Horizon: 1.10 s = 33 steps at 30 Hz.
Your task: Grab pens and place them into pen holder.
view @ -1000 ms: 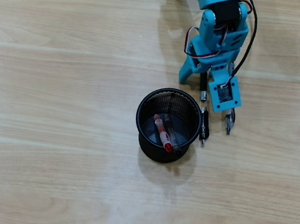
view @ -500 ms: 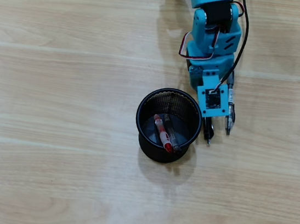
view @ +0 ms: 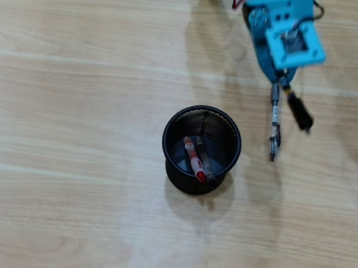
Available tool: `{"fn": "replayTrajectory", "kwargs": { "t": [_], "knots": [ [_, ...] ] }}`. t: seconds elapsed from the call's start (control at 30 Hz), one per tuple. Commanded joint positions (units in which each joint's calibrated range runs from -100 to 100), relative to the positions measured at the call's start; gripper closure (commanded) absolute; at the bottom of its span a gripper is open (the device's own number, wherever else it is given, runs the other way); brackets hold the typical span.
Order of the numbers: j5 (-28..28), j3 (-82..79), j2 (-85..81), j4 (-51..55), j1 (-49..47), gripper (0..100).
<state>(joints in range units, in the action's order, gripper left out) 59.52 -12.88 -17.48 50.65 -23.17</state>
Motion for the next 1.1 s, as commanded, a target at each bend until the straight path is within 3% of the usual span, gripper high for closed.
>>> {"fn": "replayTrajectory", "kwargs": {
  "t": [0.0, 0.17, 0.2, 0.27, 0.7, 0.8, 1.07],
  "knots": [
    [-2.3, 4.5, -1.2, -9.2, 8.0, 98],
    [-2.3, 0.5, 6.7, -30.8, 11.4, 98],
    [-1.9, -1.2, 9.4, -39.0, 11.3, 98],
    [-1.9, -1.7, 11.0, -44.3, 11.2, 98],
    [-1.9, -11.4, 12.1, -46.6, 15.8, 97],
    [-1.9, -11.7, 11.9, -47.4, 15.8, 91],
    [-2.0, -19.6, 11.9, -65.1, 16.2, 86]
  ]
}}
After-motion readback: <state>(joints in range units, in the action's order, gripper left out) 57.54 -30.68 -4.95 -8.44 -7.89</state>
